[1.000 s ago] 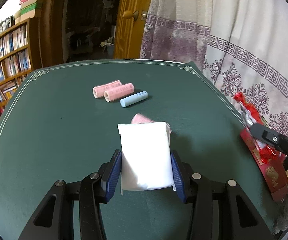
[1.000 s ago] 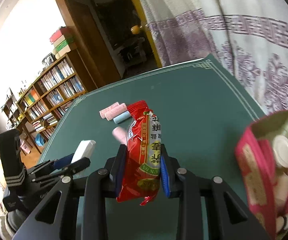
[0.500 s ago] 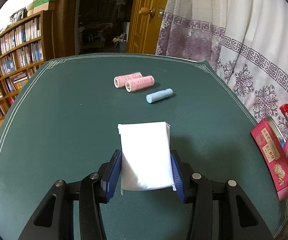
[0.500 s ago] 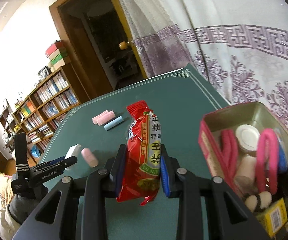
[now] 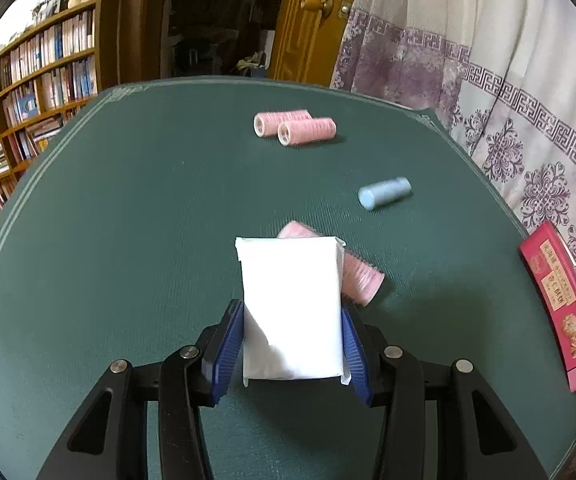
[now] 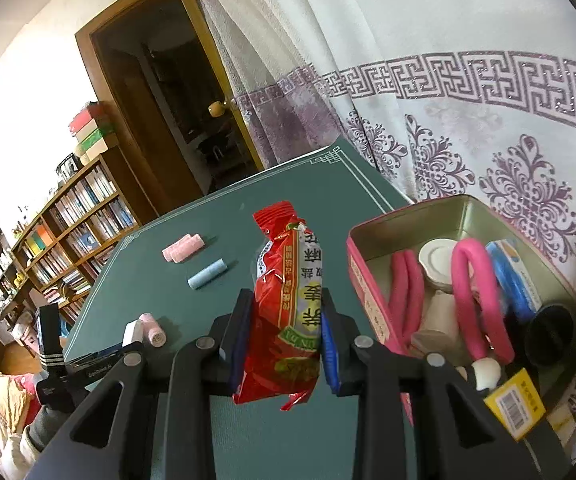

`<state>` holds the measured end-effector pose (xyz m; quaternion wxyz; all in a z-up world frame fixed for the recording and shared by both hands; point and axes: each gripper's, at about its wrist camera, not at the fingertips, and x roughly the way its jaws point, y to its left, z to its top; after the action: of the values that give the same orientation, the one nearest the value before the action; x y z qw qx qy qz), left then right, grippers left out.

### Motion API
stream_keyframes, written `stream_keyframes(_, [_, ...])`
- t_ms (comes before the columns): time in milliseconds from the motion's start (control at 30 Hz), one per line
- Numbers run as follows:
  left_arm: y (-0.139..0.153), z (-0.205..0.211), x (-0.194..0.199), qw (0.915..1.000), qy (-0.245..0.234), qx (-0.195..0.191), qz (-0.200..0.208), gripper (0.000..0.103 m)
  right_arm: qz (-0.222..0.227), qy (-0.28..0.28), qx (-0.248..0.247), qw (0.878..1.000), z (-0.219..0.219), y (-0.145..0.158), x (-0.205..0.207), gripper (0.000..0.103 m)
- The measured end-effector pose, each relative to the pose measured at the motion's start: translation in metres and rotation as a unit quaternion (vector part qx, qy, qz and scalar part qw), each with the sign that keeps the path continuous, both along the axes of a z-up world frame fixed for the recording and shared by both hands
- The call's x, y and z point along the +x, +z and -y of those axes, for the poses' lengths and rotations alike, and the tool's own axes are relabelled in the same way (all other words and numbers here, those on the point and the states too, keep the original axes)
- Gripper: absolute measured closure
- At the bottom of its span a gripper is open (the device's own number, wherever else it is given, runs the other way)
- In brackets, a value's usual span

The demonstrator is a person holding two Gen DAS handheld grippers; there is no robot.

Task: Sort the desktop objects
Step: 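Carry the tissue pack and snack packet to the tin and release them inside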

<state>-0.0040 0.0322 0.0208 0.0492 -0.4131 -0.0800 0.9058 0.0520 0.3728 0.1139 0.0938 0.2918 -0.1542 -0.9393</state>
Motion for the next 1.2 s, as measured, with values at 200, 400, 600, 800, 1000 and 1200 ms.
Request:
stream_keyframes(200, [0.010, 0.004, 0.005, 0.9999, 0.002, 0.003, -0.011, 0.054, -0.004, -0.011, -0.004, 1.000, -0.006, 0.002, 0.006, 0.069])
stream_keyframes(400, [0.021, -0.007, 0.011, 0.9998, -0.010, -0.001, -0.020, 0.054, -0.004, -0.027, -0.001, 1.000, -0.018, 0.001, 0.014, 0.069])
stream_keyframes(600, [0.039, -0.038, 0.015, 0.9983, -0.045, -0.006, -0.037, 0.054, -0.006, -0.062, -0.001, 0.998, -0.049, -0.002, 0.029, 0.069])
stream_keyframes(800, [0.056, -0.082, 0.017, 0.9942, -0.093, -0.010, -0.053, 0.054, -0.008, -0.105, 0.005, 0.994, -0.085, -0.004, 0.045, 0.069])
stream_keyframes(1000, [0.067, -0.124, 0.018, 0.9888, -0.138, -0.006, -0.056, 0.054, 0.000, -0.121, 0.005, 0.993, -0.106, -0.011, 0.052, 0.069])
stream_keyframes(1200, [0.080, -0.169, 0.016, 0.9809, -0.184, -0.009, -0.062, 0.054, 0.004, -0.126, -0.004, 0.992, -0.118, -0.018, 0.053, 0.069])
